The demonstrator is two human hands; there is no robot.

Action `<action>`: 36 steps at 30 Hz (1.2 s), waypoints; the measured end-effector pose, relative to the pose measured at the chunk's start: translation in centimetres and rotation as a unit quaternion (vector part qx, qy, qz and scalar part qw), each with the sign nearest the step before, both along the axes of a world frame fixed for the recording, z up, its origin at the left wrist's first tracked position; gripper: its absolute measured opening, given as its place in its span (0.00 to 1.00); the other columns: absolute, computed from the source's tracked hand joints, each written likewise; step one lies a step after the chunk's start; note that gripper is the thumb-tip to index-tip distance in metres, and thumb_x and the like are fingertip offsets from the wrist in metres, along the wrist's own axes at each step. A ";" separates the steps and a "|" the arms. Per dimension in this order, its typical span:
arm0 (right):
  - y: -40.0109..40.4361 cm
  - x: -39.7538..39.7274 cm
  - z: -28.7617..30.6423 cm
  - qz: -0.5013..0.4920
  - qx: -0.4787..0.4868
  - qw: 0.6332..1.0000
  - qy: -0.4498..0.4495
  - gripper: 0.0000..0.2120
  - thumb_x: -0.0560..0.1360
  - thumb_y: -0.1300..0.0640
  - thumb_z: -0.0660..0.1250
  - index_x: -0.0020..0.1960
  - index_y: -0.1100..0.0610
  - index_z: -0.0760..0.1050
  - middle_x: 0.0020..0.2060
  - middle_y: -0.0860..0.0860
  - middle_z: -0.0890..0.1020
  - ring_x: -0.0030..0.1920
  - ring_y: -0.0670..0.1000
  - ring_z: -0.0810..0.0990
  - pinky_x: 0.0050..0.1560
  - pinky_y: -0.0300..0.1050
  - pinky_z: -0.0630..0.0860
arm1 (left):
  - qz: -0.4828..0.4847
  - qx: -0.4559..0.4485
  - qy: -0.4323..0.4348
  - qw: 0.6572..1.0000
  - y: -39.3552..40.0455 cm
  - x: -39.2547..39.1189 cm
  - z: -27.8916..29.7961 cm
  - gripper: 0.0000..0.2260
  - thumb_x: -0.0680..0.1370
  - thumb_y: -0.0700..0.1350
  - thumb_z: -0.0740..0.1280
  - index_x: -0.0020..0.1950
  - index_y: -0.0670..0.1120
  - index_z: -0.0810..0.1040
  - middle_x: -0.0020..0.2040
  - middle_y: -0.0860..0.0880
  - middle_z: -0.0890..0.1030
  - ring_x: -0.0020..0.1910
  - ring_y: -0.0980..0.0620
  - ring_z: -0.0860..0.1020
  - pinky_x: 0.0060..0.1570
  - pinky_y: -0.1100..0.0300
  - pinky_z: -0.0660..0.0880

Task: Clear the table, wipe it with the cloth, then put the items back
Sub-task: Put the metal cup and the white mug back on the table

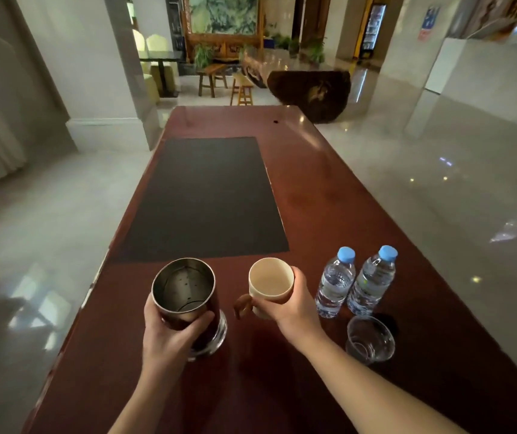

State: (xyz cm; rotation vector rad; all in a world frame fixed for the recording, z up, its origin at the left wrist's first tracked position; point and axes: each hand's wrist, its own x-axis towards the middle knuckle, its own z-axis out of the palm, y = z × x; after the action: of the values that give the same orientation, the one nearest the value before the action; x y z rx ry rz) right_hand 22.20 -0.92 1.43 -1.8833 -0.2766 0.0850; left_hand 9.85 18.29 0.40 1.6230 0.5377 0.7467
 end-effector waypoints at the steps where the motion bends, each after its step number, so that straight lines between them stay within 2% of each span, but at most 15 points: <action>1: -0.4 0.1 -0.2 -0.009 0.000 1.000 0.001 0.41 0.57 0.39 0.81 0.64 0.44 0.66 0.56 0.41 0.79 0.55 0.38 0.77 0.57 0.41 0.75 | -0.005 0.000 0.003 1.000 -0.2 0.5 -0.2 0.44 0.53 0.59 0.79 0.67 0.63 0.67 0.59 0.68 0.75 0.59 0.69 0.74 0.58 0.60 0.70; 5: -1.6 0.8 -1.2 -0.034 -0.006 0.999 0.006 0.40 0.57 0.37 0.80 0.63 0.44 0.67 0.54 0.40 0.79 0.53 0.36 0.77 0.52 0.33 0.73 | -0.028 0.008 0.004 1.000 -0.8 2.5 -0.7 0.41 0.54 0.59 0.79 0.64 0.69 0.66 0.59 0.71 0.74 0.59 0.71 0.73 0.57 0.62 0.69; 9: -2.0 1.5 -2.8 -0.054 -0.013 0.998 0.018 0.37 0.58 0.39 0.81 0.61 0.43 0.68 0.52 0.41 0.80 0.52 0.38 0.79 0.51 0.35 0.73 | -0.043 0.004 0.006 0.999 -1.2 4.2 -1.4 0.40 0.54 0.58 0.79 0.62 0.73 0.65 0.60 0.66 0.75 0.61 0.66 0.74 0.59 0.60 0.70; 12: -2.0 1.9 -4.1 -0.064 -0.015 0.997 0.030 0.35 0.58 0.40 0.81 0.59 0.42 0.68 0.52 0.40 0.80 0.52 0.37 0.78 0.51 0.38 0.74 | -0.050 0.009 0.005 0.999 -1.3 5.2 -2.0 0.40 0.55 0.55 0.80 0.61 0.74 0.66 0.59 0.68 0.75 0.58 0.69 0.74 0.55 0.68 0.71; 16: -1.8 2.3 -5.4 -0.075 -0.010 0.996 0.037 0.34 0.58 0.40 0.81 0.58 0.40 0.67 0.52 0.40 0.80 0.53 0.35 0.77 0.48 0.28 0.71 | -0.057 0.010 0.018 0.998 -1.6 6.1 -3.3 0.42 0.60 0.41 0.83 0.61 0.70 0.66 0.55 0.73 0.75 0.55 0.74 0.73 0.51 0.76 0.71; 18: -1.7 2.5 -5.9 -0.077 -0.008 0.996 0.037 0.34 0.58 0.40 0.81 0.57 0.37 0.67 0.52 0.38 0.80 0.53 0.35 0.77 0.48 0.27 0.70 | -0.050 0.013 0.029 0.998 -1.9 6.4 -3.6 0.42 0.61 0.39 0.82 0.64 0.65 0.65 0.55 0.71 0.75 0.53 0.77 0.72 0.48 0.80 0.69; 21: -1.7 2.7 -6.5 -0.071 -0.006 0.996 0.044 0.33 0.58 0.41 0.81 0.57 0.38 0.68 0.52 0.37 0.80 0.53 0.34 0.77 0.48 0.27 0.70 | -0.053 -0.006 0.042 0.998 -2.3 6.7 -3.9 0.44 0.60 0.42 0.83 0.68 0.61 0.64 0.57 0.67 0.75 0.53 0.76 0.72 0.50 0.72 0.69; 24: -1.9 2.9 -7.0 -0.069 0.001 0.996 0.056 0.34 0.57 0.42 0.82 0.58 0.40 0.69 0.52 0.38 0.80 0.53 0.36 0.78 0.50 0.32 0.72 | -0.046 -0.029 0.051 0.997 -2.3 6.9 -4.1 0.47 0.54 0.55 0.82 0.69 0.63 0.64 0.56 0.75 0.73 0.55 0.76 0.72 0.52 0.65 0.69; 26: -2.1 3.0 -7.3 -0.068 0.000 0.996 0.064 0.35 0.57 0.41 0.81 0.59 0.40 0.69 0.52 0.38 0.80 0.53 0.36 0.78 0.51 0.33 0.72 | -0.038 -0.027 0.054 0.997 -2.2 6.9 -4.3 0.47 0.52 0.59 0.78 0.69 0.64 0.63 0.55 0.77 0.72 0.55 0.77 0.71 0.52 0.65 0.69; 31: -2.5 3.3 -7.7 -0.065 -0.004 0.995 0.074 0.36 0.56 0.41 0.81 0.60 0.39 0.68 0.54 0.39 0.80 0.53 0.35 0.78 0.51 0.32 0.71 | -0.038 -0.031 0.063 0.997 -2.3 6.9 -5.3 0.44 0.53 0.58 0.80 0.65 0.72 0.63 0.57 0.74 0.73 0.58 0.72 0.73 0.55 0.61 0.70; 36: -2.8 3.4 -7.9 -0.061 -0.002 0.996 0.065 0.35 0.57 0.40 0.81 0.58 0.35 0.67 0.53 0.34 0.79 0.54 0.34 0.78 0.49 0.26 0.70 | -0.035 -0.047 0.071 0.996 -2.5 6.8 -6.2 0.47 0.52 0.59 0.80 0.69 0.63 0.64 0.57 0.75 0.73 0.59 0.71 0.73 0.58 0.57 0.71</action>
State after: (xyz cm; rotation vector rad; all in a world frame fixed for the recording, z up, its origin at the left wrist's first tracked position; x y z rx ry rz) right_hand 25.59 -3.73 -6.45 -1.8858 -0.0709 0.1252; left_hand 16.68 15.74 -5.75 1.6059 0.6055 0.5488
